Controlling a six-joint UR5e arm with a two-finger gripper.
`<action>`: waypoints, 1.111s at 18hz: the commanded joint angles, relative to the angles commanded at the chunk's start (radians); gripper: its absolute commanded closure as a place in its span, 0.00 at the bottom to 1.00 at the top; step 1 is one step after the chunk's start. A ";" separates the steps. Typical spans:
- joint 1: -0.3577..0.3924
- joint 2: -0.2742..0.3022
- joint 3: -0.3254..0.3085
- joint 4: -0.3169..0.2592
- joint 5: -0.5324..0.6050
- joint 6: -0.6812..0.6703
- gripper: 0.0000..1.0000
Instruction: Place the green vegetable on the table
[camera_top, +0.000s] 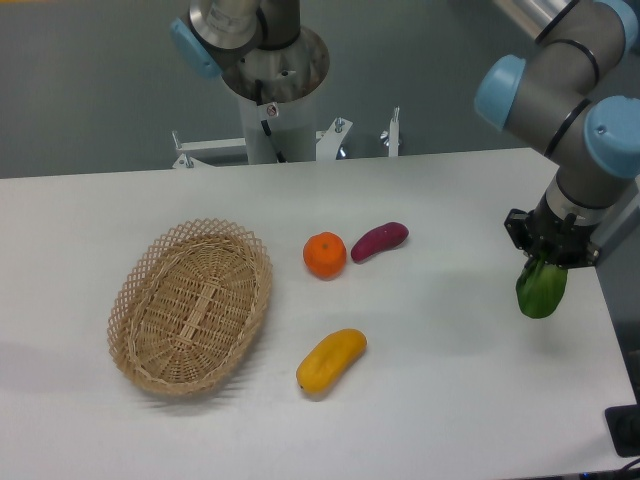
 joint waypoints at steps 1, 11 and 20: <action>0.000 0.000 -0.002 0.002 0.000 0.000 0.91; -0.003 0.000 0.000 0.002 0.003 0.000 0.90; -0.035 0.029 -0.029 0.002 -0.009 0.003 0.90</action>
